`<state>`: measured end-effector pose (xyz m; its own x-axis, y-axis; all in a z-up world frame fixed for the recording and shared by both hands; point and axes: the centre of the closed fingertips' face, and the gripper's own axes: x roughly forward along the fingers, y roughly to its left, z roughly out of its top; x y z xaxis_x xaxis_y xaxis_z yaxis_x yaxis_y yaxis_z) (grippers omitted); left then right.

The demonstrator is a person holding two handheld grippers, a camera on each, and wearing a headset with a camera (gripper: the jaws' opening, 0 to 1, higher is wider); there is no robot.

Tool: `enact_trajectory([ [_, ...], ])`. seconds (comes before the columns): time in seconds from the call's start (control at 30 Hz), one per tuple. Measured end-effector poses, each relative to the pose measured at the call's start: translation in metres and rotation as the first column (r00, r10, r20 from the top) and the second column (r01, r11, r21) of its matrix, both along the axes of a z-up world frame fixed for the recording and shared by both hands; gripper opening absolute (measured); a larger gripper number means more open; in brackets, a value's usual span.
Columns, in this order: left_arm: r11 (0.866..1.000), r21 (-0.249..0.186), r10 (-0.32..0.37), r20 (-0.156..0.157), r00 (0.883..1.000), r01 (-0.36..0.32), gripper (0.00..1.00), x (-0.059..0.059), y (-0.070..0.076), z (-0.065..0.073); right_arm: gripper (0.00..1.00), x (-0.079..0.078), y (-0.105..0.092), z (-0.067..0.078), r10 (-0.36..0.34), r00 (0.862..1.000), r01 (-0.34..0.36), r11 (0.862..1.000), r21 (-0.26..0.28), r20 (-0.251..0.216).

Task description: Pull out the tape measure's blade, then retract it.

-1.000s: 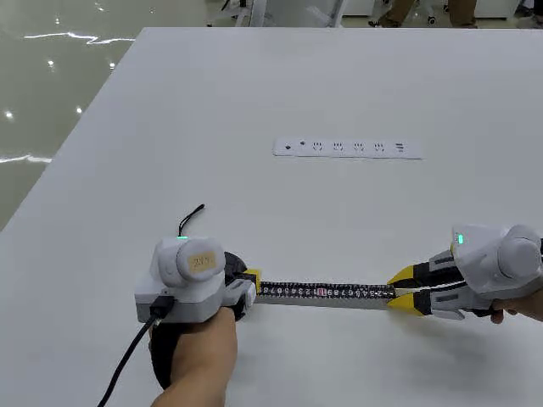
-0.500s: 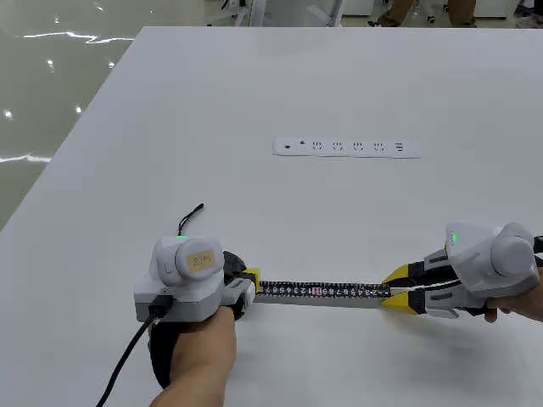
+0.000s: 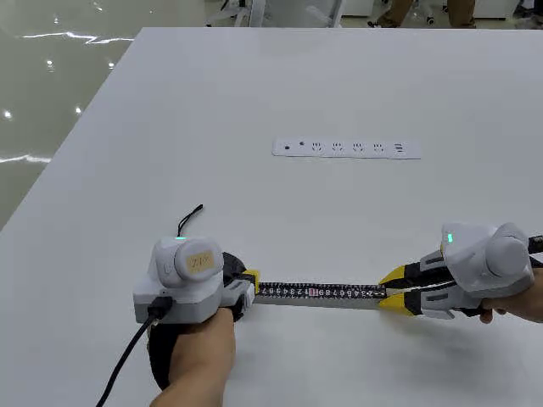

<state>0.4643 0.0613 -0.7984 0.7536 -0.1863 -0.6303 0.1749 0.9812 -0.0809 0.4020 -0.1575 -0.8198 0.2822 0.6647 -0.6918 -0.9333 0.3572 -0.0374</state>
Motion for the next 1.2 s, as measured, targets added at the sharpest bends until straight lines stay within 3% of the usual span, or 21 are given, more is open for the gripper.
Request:
enact_trajectory([
  [1.2,1.000,-0.004,0.002,-0.002,1.000,-0.002,0.64,0.001,0.000,0.000,0.12,0.006,0.019,0.000,-0.002,1.000,0.002,1.000,0.024,-0.006],
])
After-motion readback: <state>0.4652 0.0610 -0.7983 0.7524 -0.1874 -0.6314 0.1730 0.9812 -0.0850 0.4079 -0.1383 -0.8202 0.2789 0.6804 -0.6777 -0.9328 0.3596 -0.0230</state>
